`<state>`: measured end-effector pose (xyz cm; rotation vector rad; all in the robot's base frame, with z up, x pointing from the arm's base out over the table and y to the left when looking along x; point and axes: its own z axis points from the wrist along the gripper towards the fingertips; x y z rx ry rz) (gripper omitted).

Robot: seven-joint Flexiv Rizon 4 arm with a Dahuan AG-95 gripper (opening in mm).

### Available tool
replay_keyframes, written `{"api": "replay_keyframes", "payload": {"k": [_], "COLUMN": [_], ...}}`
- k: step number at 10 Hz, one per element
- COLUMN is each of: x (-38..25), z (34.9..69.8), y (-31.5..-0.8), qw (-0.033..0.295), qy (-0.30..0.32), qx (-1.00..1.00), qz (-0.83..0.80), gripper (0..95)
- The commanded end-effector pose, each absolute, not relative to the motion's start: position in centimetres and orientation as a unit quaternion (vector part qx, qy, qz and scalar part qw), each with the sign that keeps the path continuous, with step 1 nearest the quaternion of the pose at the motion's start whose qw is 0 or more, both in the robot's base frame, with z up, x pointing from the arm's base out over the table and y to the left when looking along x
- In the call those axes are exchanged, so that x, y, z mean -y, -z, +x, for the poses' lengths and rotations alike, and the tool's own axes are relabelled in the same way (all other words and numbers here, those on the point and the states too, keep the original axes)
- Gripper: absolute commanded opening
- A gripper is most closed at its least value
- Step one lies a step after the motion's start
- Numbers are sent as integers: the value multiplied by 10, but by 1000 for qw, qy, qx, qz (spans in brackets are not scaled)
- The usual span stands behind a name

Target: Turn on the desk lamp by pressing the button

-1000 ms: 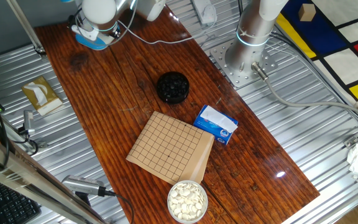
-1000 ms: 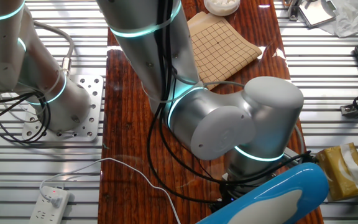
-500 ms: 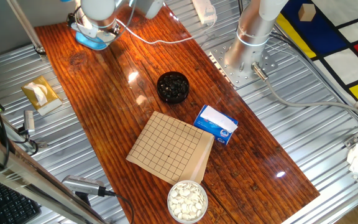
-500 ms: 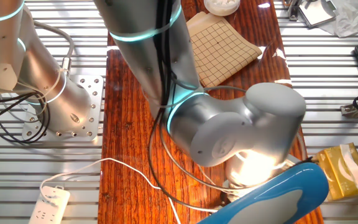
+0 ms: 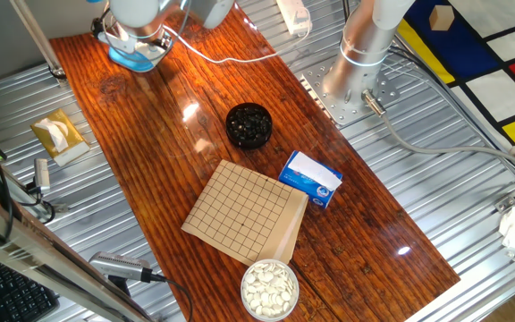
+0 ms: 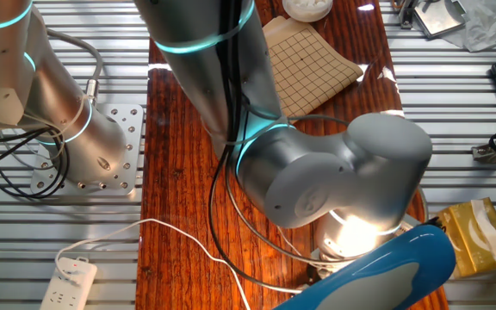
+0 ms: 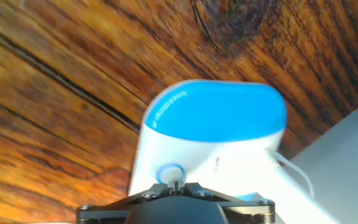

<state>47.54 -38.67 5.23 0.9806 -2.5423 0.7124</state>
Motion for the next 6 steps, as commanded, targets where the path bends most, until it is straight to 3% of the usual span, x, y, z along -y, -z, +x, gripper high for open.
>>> {"api": "replay_keyframes", "payload": {"k": [1,6], "x": [384,375], "z": [474,477], "y": [-57,-64], "qw": [167,175], "qy": [-242,-235], "qx": [892,893], "qz": [345,342], "gripper": [0,0]}}
